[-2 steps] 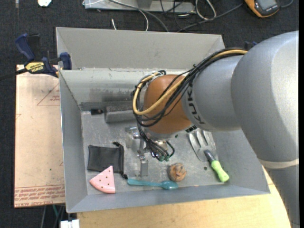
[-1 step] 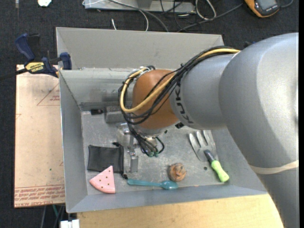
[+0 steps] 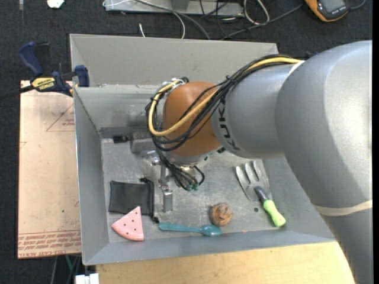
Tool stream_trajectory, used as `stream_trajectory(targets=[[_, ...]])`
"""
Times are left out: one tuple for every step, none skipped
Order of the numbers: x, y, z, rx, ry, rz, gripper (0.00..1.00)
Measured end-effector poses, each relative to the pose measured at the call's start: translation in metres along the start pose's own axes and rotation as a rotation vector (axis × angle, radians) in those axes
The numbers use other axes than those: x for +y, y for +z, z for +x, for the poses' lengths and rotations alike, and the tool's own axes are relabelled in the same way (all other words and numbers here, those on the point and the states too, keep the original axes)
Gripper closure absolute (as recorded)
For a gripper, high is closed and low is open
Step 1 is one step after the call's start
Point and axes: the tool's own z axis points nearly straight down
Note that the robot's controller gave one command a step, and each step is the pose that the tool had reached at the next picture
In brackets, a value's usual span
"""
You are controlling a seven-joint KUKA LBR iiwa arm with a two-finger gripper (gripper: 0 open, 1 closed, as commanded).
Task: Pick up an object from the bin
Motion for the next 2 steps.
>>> stream_trajectory(targets=[[0.014,0.003,0.000,-0.001,0.086,0.000,0.00],[0.030,0.006,0.008,-0.002,0.117,0.001,1.00]])
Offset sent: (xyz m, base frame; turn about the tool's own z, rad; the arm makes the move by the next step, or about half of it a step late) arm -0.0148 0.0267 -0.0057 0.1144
